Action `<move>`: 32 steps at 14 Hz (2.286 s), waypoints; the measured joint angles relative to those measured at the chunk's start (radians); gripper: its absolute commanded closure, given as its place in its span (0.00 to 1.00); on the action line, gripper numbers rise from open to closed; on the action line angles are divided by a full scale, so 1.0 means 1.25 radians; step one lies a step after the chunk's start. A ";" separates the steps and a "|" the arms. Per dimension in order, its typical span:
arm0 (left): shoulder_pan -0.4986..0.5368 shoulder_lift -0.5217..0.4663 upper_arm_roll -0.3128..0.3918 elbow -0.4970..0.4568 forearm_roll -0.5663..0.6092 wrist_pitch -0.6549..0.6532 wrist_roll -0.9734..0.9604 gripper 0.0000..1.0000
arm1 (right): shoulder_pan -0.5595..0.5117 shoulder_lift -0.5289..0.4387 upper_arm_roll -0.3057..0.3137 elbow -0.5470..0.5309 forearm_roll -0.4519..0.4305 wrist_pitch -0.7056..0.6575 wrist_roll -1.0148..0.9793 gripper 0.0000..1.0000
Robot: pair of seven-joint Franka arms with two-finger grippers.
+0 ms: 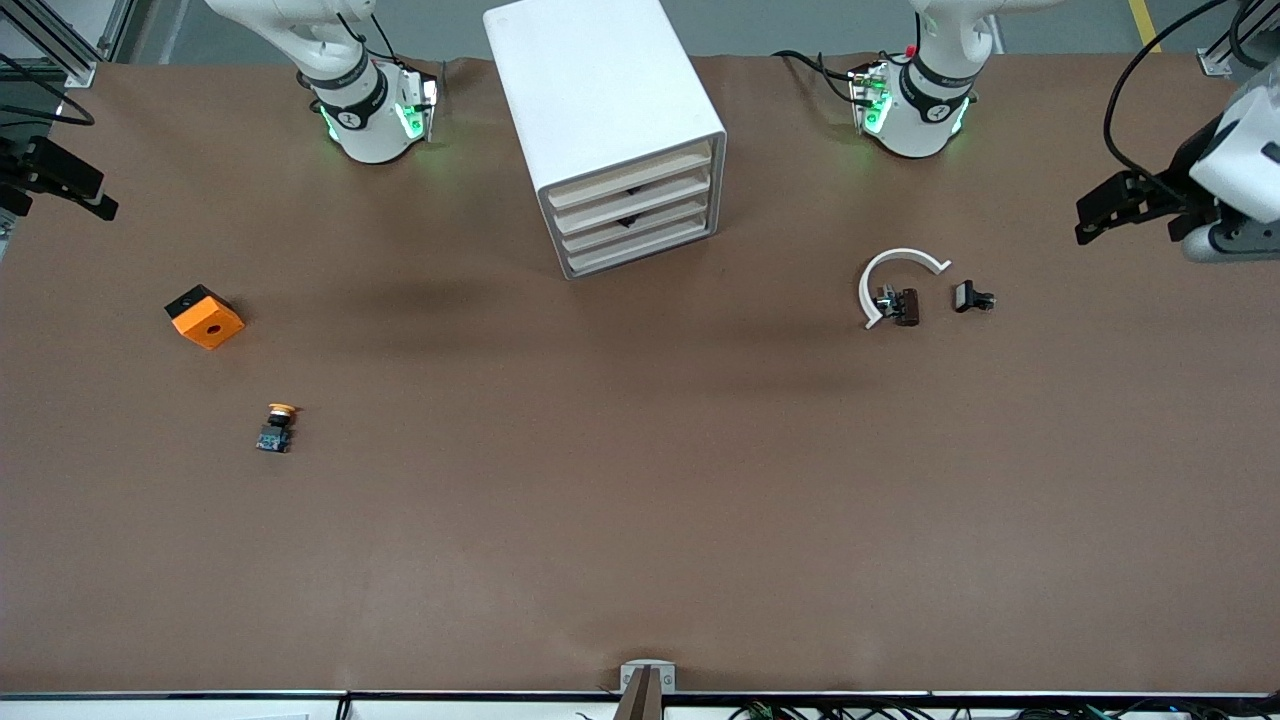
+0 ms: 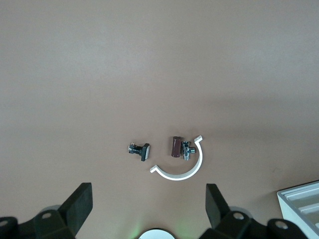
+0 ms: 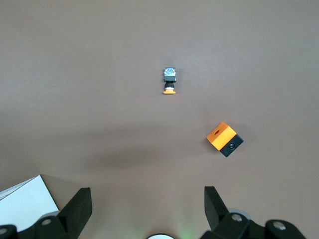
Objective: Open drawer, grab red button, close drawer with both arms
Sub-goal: 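Reach the left gripper toward the white drawer cabinet, then grasp the drawer handle with the left gripper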
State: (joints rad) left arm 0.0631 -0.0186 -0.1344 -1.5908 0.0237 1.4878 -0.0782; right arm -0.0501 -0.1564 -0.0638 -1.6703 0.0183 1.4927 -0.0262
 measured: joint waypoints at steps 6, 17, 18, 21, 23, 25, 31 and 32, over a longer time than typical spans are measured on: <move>-0.015 0.122 -0.003 0.016 0.000 0.026 -0.054 0.00 | 0.000 0.000 0.000 0.013 0.000 0.000 0.000 0.00; -0.189 0.346 -0.006 0.076 -0.102 0.083 -0.801 0.00 | 0.000 0.142 0.001 0.030 0.000 0.021 -0.003 0.00; -0.213 0.378 -0.006 0.105 -0.128 0.085 -0.884 0.00 | 0.000 0.154 0.001 0.032 0.000 0.021 -0.003 0.00; -0.271 0.466 -0.006 0.175 -0.194 0.103 -1.080 0.00 | -0.001 0.196 -0.001 0.045 -0.001 0.023 -0.003 0.00; -0.296 0.509 -0.005 0.185 -0.265 0.117 -1.163 0.00 | -0.002 0.228 -0.002 0.049 -0.002 0.025 -0.003 0.00; -0.324 0.547 -0.005 0.187 -0.308 0.133 -1.287 0.00 | -0.002 0.247 -0.004 0.055 -0.002 0.026 -0.003 0.00; -0.401 0.595 -0.007 0.155 -0.394 0.100 -1.580 0.00 | -0.002 0.249 -0.005 0.066 -0.002 0.025 -0.003 0.00; -0.418 0.600 -0.007 0.145 -0.406 0.096 -1.598 0.00 | -0.002 0.249 -0.005 0.066 -0.002 0.025 -0.003 0.00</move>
State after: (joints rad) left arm -0.4600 0.7314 -0.1430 -1.4101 -0.4835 1.6084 -2.0759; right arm -0.0529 0.1554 -0.0696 -1.5884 0.0156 1.5236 -0.0305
